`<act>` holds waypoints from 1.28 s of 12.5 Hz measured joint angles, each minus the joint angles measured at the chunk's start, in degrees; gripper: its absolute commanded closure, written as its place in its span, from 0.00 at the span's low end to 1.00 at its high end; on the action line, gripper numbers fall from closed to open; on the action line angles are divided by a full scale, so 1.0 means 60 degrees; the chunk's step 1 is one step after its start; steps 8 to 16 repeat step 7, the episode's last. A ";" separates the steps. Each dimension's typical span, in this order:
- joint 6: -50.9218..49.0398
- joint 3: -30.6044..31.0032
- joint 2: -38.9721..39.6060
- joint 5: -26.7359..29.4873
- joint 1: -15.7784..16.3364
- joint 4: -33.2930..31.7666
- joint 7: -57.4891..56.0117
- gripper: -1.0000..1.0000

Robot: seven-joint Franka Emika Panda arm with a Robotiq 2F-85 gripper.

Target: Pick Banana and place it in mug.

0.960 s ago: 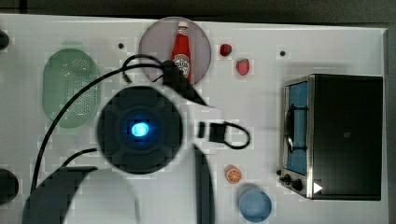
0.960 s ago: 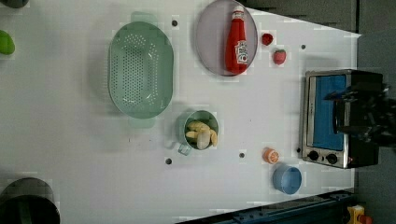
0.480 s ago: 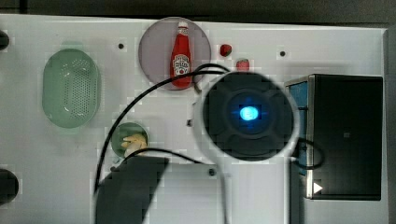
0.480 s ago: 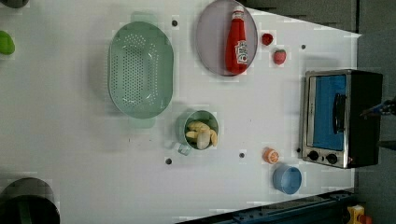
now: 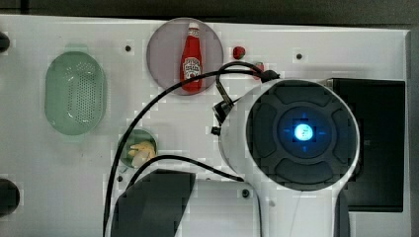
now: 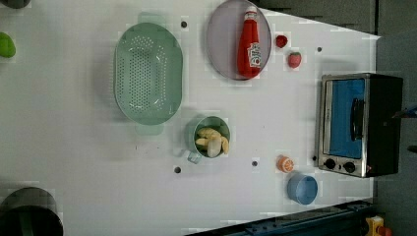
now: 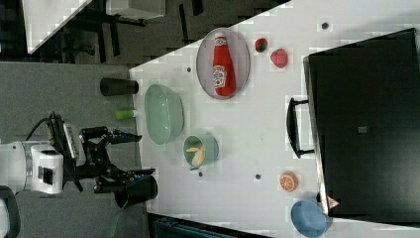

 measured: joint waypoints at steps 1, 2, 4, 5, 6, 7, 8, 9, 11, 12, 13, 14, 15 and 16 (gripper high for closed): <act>-0.0225 -0.0020 -0.0069 -0.0010 0.0195 0.0000 0.0000 0.00; -0.0238 0.0041 -0.0070 -0.0069 0.0179 0.0009 0.0001 0.00; -0.0325 0.0016 -0.0055 -0.0118 0.0227 -0.0056 0.0001 0.00; -0.0305 0.0090 0.0034 -0.0239 0.0231 -0.0047 -0.0001 0.00; 0.0071 0.0177 0.0068 -0.0279 0.0242 -0.0159 -0.0142 0.00; 0.0053 0.0205 0.0022 -0.0310 0.0273 -0.0159 -0.0142 0.00; 0.0053 0.0205 0.0022 -0.0310 0.0273 -0.0159 -0.0142 0.00; 0.0053 0.0205 0.0022 -0.0310 0.0273 -0.0159 -0.0142 0.00; 0.0053 0.0205 0.0022 -0.0310 0.0273 -0.0159 -0.0142 0.00; 0.0053 0.0205 0.0022 -0.0310 0.0273 -0.0159 -0.0142 0.00; 0.0053 0.0205 0.0022 -0.0310 0.0273 -0.0159 -0.0142 0.00; 0.0053 0.0205 0.0022 -0.0310 0.0273 -0.0159 -0.0142 0.00; 0.0053 0.0205 0.0022 -0.0310 0.0273 -0.0159 -0.0142 0.00; 0.0053 0.0205 0.0022 -0.0310 0.0273 -0.0159 -0.0142 0.00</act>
